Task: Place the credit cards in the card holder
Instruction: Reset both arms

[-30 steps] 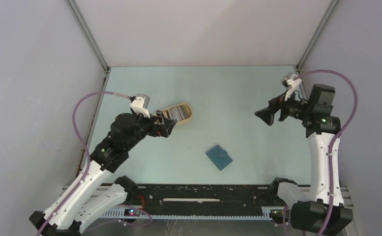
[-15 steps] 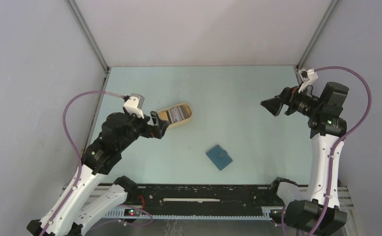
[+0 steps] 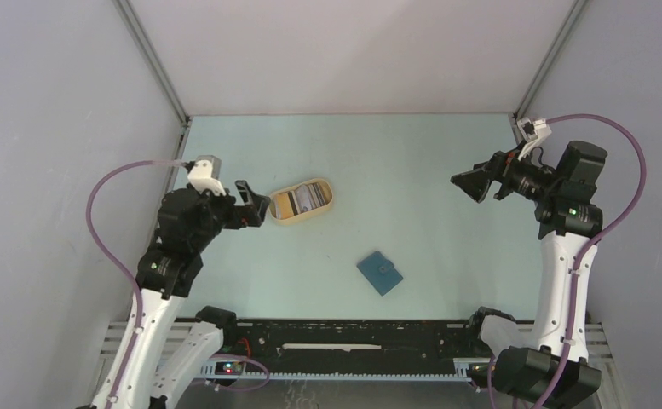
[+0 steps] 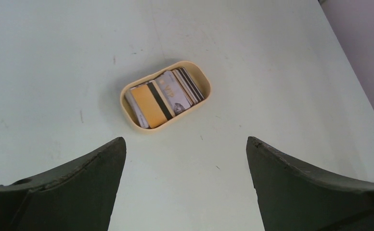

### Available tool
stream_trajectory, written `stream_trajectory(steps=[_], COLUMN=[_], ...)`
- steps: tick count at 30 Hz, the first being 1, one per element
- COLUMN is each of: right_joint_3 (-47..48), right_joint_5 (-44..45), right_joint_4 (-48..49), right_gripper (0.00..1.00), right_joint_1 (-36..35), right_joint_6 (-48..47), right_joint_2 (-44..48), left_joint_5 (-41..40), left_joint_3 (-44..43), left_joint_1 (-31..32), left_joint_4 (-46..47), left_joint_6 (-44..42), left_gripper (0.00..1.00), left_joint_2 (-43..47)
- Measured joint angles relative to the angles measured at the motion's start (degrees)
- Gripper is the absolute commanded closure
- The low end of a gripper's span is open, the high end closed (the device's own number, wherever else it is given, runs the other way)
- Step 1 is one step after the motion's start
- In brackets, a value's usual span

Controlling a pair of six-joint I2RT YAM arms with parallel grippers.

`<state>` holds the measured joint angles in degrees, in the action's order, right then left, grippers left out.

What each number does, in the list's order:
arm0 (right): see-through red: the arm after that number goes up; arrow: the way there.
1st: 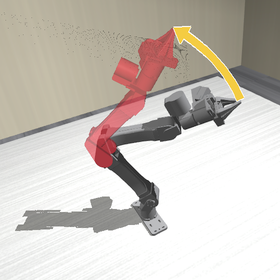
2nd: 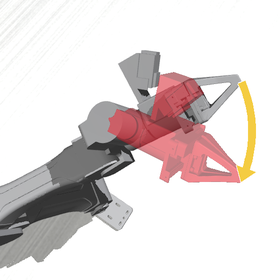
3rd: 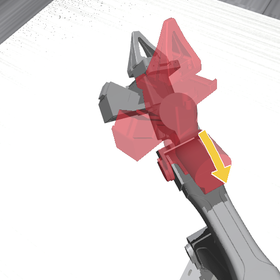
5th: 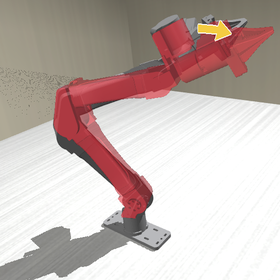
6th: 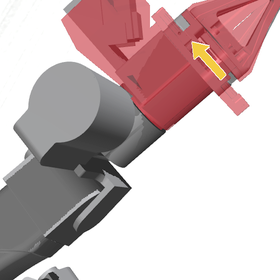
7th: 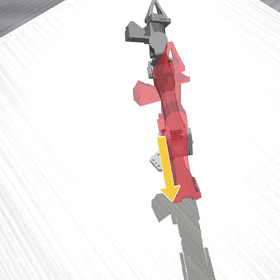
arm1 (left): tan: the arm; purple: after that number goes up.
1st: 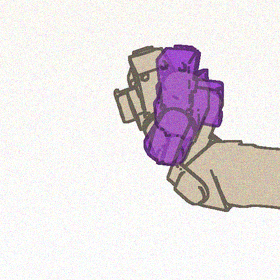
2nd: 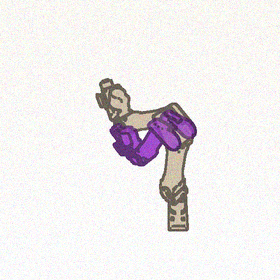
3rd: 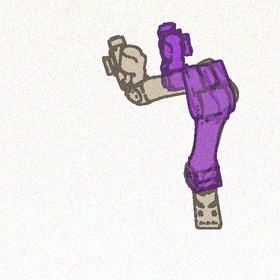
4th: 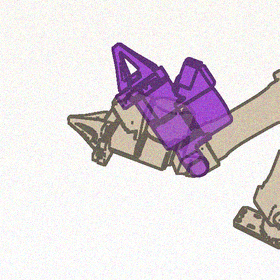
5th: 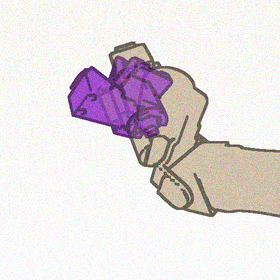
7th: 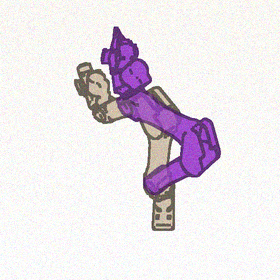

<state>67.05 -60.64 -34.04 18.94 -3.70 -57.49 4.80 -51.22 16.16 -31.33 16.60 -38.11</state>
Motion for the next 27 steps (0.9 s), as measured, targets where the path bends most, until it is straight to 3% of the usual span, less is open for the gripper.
stream_trajectory(steps=[4, 7, 27], right_joint_3=[0.0, 0.0, 0.0], right_joint_5=[0.0, 0.0, 0.2], right_joint_4=[0.0, 0.0, 0.1], right_gripper=[0.0, 0.0, 0.0], right_joint_1=[0.1, 0.1, 0.2], right_joint_6=[0.0, 0.0, 1.1], right_joint_2=[0.0, 0.0, 0.0], left_joint_5=[3.6, 4.8, 6.1], left_joint_3=[0.1, 0.2, 1.8], left_joint_1=[-7.0, -8.9, -9.2], left_joint_4=[0.3, 0.5, 0.9], left_joint_6=[0.7, 1.0, 1.3], left_gripper=[0.0, 0.0, 0.0], left_joint_2=[0.5, 1.1, 1.5])
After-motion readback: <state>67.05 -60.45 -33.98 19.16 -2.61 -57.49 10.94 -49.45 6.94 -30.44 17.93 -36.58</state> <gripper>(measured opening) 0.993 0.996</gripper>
